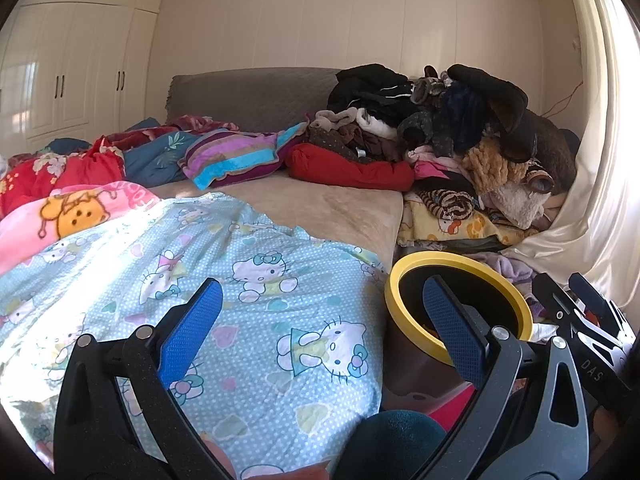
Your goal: Collect trash
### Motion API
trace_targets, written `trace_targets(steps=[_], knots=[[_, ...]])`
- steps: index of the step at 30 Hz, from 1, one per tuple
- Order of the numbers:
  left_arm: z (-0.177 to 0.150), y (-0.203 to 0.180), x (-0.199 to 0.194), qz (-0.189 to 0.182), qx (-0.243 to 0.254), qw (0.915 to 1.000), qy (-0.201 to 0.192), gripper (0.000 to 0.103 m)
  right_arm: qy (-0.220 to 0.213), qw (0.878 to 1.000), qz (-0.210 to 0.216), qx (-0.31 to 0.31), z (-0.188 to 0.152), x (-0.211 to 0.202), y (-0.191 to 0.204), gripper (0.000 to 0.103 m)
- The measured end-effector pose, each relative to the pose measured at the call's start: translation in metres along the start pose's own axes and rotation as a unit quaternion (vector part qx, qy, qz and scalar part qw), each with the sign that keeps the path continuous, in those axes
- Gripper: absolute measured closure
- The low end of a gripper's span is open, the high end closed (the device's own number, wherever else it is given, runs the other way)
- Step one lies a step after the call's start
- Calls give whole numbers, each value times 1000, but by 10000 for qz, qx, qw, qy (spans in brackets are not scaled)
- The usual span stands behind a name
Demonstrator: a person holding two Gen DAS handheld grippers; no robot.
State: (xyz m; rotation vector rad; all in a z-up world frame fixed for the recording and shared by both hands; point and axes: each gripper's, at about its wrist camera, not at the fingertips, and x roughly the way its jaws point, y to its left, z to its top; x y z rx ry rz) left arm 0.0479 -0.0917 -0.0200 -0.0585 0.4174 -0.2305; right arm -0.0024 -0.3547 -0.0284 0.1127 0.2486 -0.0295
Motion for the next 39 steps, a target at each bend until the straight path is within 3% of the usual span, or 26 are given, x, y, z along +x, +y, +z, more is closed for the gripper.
trace_targets(steps=[29, 39], knots=[[-1, 1, 1, 0, 6, 10000, 6, 11, 7, 10000, 6, -1, 1, 0, 0, 6], [4, 7, 0, 287, 1, 9996, 85, 11, -70, 9999, 139, 52, 8, -3, 3, 6]])
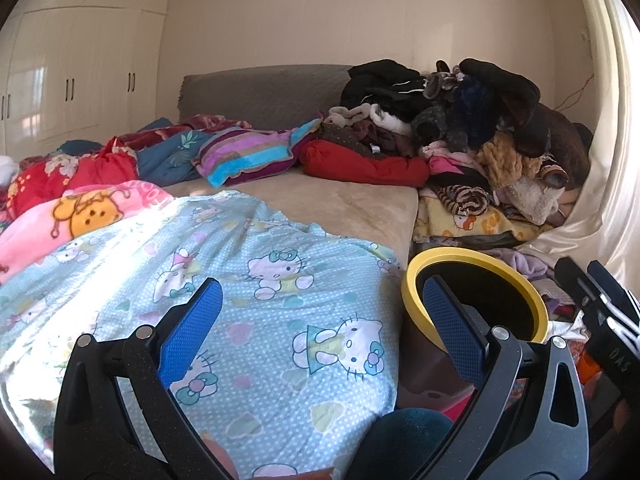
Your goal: Collect trash
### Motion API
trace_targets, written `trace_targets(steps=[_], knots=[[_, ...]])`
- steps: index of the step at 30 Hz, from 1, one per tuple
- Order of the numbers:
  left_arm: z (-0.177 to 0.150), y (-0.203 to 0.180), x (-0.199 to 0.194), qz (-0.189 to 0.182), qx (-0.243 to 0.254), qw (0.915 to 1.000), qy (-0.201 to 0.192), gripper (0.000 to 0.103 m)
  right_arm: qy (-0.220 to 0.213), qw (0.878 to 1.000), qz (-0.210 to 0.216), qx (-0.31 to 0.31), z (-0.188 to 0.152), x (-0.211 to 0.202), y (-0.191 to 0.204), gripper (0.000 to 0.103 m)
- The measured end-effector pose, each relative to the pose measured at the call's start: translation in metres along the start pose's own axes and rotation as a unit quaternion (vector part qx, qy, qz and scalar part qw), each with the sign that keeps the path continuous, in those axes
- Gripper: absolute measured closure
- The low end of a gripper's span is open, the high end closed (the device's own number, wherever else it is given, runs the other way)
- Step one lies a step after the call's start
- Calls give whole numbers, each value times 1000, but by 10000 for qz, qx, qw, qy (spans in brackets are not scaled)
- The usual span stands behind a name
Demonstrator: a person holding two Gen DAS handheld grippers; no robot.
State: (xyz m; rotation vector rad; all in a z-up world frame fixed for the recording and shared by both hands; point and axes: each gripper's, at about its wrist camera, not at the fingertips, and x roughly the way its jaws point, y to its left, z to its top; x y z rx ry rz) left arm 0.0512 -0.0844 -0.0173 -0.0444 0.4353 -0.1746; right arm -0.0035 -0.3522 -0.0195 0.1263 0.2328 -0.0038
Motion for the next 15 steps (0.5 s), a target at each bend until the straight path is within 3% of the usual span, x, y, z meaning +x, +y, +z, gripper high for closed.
trace_targets(steps=[4, 6, 8, 9, 11, 13, 14, 15], knots=[[-4, 32, -2, 147, -355, 9990, 229, 11, 77, 9987, 513, -3, 15, 7, 29, 6], [-10, 64, -5, 463, -589, 9963, 429, 11, 189, 9951, 968, -25, 21, 12, 55, 6], [-19, 110, -12, 1008, -846, 9894, 610, 11, 534, 9842, 1681, -144, 21, 26, 104, 6], [-27, 149, -19, 1492, -994, 9814, 693, 11, 708, 9780, 1949, -228, 19, 31, 125, 6], [-37, 199, -30, 2200, -1220, 9642, 840, 11, 1323, 9518, 2712, -546, 6, 46, 192, 6], [-52, 264, -45, 3069, -1449, 9345, 1073, 11, 2120, 9077, 3456, -1082, -25, 57, 271, 6], [-62, 297, -52, 3465, -1567, 9175, 1166, 11, 2342, 8923, 3647, -1266, -38, 59, 297, 6], [-68, 314, -57, 3670, -1672, 9071, 1208, 11, 2596, 8741, 3829, -1483, -55, 61, 326, 6]])
